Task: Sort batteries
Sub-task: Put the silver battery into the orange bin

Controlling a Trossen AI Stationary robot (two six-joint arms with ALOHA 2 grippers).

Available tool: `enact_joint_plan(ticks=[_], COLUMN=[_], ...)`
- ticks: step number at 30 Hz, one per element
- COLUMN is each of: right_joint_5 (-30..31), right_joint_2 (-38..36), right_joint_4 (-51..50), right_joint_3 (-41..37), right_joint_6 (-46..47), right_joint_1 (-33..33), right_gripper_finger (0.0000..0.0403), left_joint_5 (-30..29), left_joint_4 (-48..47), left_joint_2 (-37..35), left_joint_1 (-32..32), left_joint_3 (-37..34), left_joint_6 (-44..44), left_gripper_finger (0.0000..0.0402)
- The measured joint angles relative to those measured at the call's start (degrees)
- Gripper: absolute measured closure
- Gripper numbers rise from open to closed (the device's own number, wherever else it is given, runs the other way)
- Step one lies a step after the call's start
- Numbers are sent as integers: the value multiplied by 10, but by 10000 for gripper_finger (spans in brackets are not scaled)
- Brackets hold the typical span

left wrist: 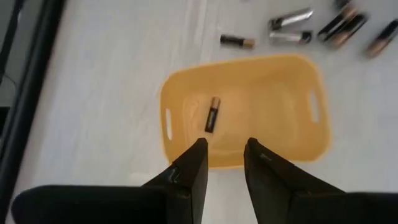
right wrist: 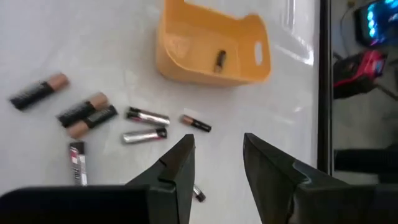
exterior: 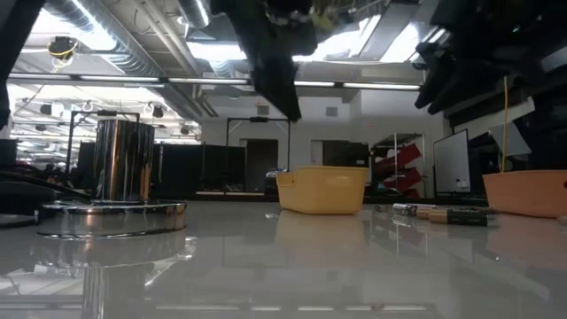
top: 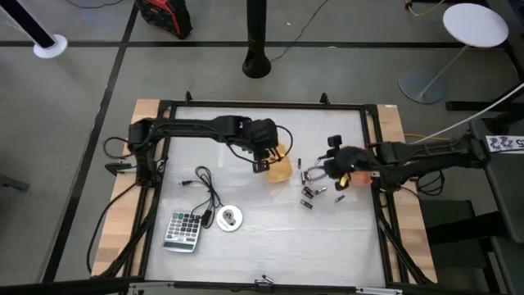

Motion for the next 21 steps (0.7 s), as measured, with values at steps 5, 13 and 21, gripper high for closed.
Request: enact_joint_plan(ticks=[5,13,21], right_joint_5=[-20,-93,-85], right_joint_2=[28,133,225], right_joint_4=[10,14,15], right_joint_3=[0,0,0], right_joint_6=[-42,-64,-79], right_joint_1=[-72,-141,-155], right_gripper_finger=[272,272,272], left_joint_5=[0,0,1], left_joint_4=[1,-1,-46], left_joint_2=[-39,-42,-75], left_joint_1=[-25,-84,-132], left_joint_3=[0,0,-8], left_joint_6=[-9,28,41], left_gripper_finger=[308,313,314])
